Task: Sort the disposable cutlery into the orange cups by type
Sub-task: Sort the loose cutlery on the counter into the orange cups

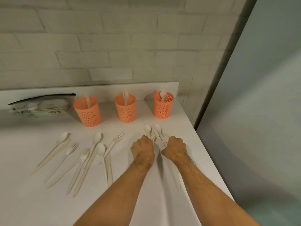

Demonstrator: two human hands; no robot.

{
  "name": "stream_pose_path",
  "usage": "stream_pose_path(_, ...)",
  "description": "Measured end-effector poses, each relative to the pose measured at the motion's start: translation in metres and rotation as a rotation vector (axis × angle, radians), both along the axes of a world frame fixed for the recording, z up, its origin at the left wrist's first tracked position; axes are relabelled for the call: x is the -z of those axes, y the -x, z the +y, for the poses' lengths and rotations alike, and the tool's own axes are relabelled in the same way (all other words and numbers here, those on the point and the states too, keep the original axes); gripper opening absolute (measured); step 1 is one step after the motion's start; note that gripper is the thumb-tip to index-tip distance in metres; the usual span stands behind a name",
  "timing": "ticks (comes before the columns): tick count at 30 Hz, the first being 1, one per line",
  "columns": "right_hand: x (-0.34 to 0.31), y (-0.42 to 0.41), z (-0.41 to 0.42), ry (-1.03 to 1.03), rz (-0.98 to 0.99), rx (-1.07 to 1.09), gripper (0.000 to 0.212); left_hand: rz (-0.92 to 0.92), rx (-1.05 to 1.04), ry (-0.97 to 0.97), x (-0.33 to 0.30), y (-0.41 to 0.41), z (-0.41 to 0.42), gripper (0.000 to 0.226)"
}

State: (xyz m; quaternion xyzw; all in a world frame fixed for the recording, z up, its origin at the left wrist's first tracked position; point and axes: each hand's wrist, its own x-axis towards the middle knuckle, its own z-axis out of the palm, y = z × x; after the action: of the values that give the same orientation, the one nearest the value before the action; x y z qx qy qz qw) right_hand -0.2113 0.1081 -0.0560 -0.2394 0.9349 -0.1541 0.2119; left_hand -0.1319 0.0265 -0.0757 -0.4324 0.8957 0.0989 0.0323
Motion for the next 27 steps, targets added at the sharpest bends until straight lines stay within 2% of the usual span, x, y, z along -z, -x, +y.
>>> stream_pose_path(4, 0.005, 0.002, 0.003, 0.010, 0.008, -0.003, 0.030, 0.052, -0.014, -0.110, -0.006, -0.003, -0.007, 0.029)
stream_pose_path(8, 0.005, 0.005, 0.007, 0.090, 0.003, 0.024, 0.030, 0.225, -0.084, -0.320, -0.016, -0.010, -0.018, 0.029)
stream_pose_path(11, 0.008, 0.010, 0.014, 0.191, -0.008, 0.021, 0.024, 0.424, -0.083, -0.458, -0.018, -0.017, -0.020, 0.018)
stream_pose_path(13, 0.012, 0.015, 0.018, 0.300, -0.022, 0.023, 0.013, 0.579, -0.086, -0.560, -0.019, -0.021, -0.020, 0.009)
stream_pose_path(16, 0.008, 0.016, 0.023, 0.579, -0.120, 0.109, 0.022, 0.750, -0.120, -0.674, -0.016, -0.023, -0.018, 0.015)
stream_pose_path(22, -0.021, 0.010, 0.019, 1.069, -0.172, 0.133, 0.015, 1.110, -0.040, -0.630, -0.033, -0.022, -0.008, 0.023)
stream_pose_path(24, -0.030, 0.007, 0.015, 1.181, -0.159, 0.166, 0.016, 1.209, -0.008, -0.580, -0.041, -0.021, -0.001, 0.005)
stream_pose_path(27, -0.032, 0.003, 0.010, 1.236, -0.102, 0.213, 0.020, 1.310, -0.050, -0.552, -0.039, -0.020, 0.008, 0.016)
